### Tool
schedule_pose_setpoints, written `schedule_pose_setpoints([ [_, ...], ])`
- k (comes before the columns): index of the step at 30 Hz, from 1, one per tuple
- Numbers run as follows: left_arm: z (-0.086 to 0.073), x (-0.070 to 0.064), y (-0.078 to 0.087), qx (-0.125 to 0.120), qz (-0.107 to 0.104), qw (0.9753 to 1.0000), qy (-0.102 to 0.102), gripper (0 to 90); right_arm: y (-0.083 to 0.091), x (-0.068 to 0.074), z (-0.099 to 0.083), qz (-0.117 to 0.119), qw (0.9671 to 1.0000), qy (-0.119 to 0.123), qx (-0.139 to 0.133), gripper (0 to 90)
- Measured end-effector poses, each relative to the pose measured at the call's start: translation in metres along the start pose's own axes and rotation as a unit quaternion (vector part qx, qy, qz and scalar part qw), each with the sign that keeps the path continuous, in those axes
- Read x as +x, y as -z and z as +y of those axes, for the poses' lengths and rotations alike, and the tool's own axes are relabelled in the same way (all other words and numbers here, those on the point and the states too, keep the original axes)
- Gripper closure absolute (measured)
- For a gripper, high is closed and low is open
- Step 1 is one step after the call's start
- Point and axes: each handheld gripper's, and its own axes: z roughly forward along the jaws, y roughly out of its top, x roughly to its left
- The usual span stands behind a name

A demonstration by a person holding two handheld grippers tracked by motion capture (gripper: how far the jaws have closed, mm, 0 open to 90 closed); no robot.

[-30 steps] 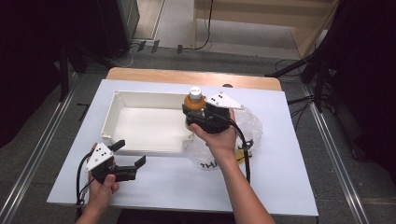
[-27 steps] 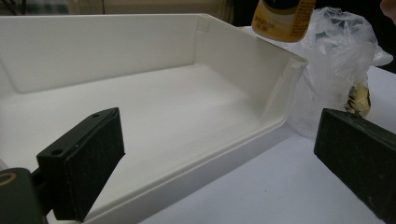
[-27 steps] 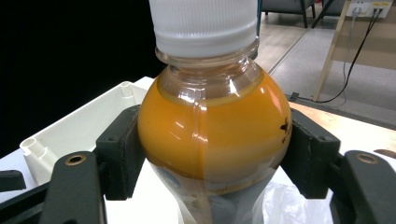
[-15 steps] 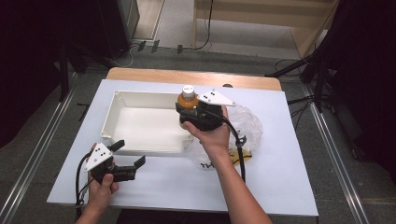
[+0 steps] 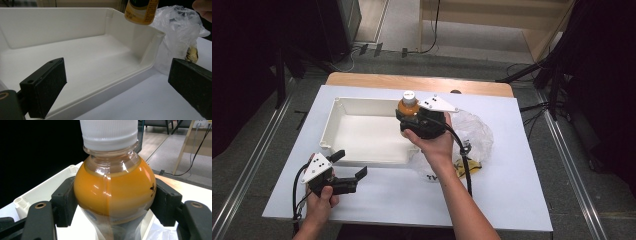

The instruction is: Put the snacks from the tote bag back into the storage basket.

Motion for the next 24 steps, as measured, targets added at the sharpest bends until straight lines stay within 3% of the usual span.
schedule_pose_setpoints([
  [24, -0.001, 0.001, 0.000, 0.002, 0.000, 1.0000, 0.001, 1.6, -0.010, 0.000, -0.013, 0.001, 0.9999, 0.004, 0.013, 31.2],
])
